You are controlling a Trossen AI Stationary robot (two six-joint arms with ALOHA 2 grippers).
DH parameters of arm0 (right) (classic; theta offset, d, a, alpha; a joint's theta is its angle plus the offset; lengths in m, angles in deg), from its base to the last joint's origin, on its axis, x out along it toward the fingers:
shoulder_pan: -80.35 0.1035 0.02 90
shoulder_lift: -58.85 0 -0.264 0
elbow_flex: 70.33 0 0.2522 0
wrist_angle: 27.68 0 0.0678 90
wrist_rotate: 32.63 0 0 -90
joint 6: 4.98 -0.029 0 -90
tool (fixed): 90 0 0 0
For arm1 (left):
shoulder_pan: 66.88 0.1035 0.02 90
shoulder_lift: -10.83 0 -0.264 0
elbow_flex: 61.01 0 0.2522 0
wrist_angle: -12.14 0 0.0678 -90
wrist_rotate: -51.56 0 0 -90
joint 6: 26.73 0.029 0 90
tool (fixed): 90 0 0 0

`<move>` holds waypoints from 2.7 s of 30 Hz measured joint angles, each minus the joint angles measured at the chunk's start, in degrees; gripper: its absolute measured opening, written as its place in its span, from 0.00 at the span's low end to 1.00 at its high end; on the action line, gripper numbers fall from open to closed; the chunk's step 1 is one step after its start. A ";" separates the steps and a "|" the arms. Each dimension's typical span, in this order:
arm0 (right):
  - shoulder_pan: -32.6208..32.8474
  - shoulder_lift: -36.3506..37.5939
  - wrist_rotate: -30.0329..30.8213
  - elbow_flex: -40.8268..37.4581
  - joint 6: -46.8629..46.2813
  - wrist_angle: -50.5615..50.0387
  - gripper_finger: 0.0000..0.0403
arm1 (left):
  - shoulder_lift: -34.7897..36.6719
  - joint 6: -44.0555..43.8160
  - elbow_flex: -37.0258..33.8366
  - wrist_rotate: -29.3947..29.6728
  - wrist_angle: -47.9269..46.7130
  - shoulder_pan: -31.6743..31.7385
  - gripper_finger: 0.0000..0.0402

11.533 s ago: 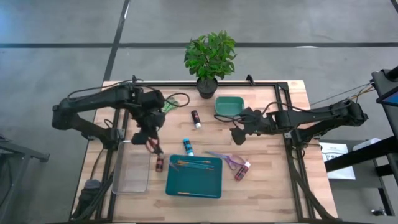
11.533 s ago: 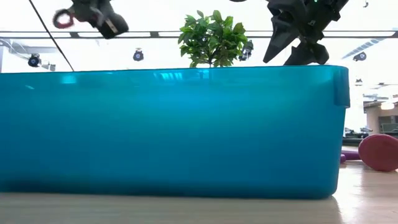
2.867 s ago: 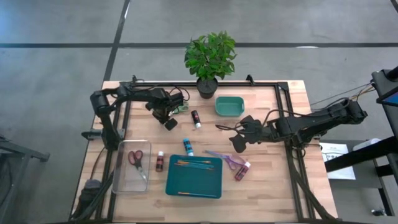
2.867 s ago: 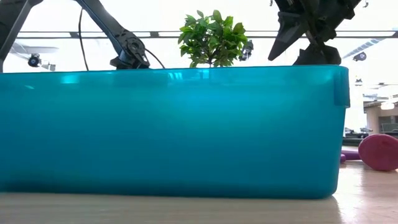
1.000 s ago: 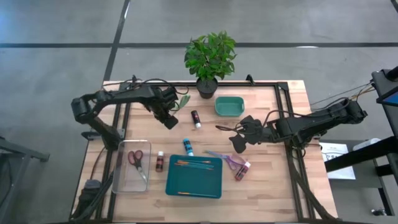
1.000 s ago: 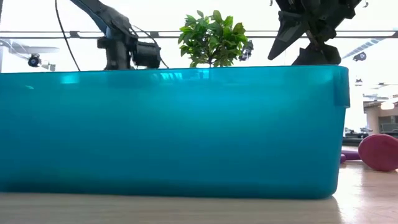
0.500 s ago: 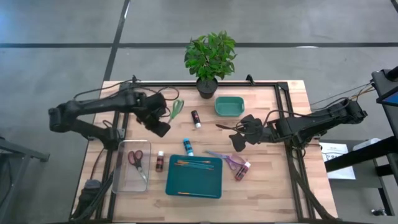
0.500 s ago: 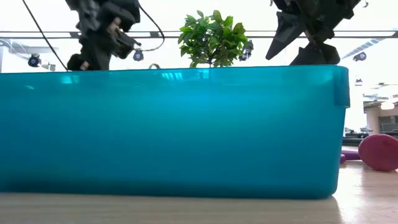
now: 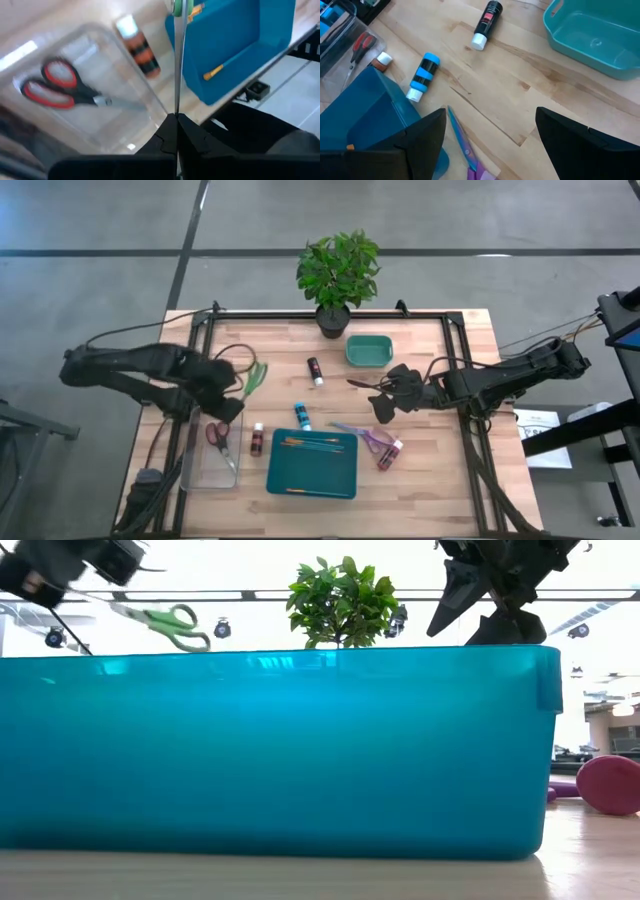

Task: Pick & Place Paint Supplies
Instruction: Put the green scissors into the transparent bin, then put the purple scissors into the transparent bin

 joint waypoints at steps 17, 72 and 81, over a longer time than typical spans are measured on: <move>0.00 0.00 1.00 0.00 2.02 -0.02 0.75 | 2.52 -38.59 0.44 6.58 1.82 -33.52 0.00; -0.01 0.00 1.46 0.00 4.28 -0.01 0.75 | -6.86 -54.71 -13.59 3.91 17.52 -47.02 0.03; -0.02 0.00 1.41 0.00 3.97 -0.02 0.75 | -6.42 -53.57 -13.55 4.35 17.46 -47.02 0.19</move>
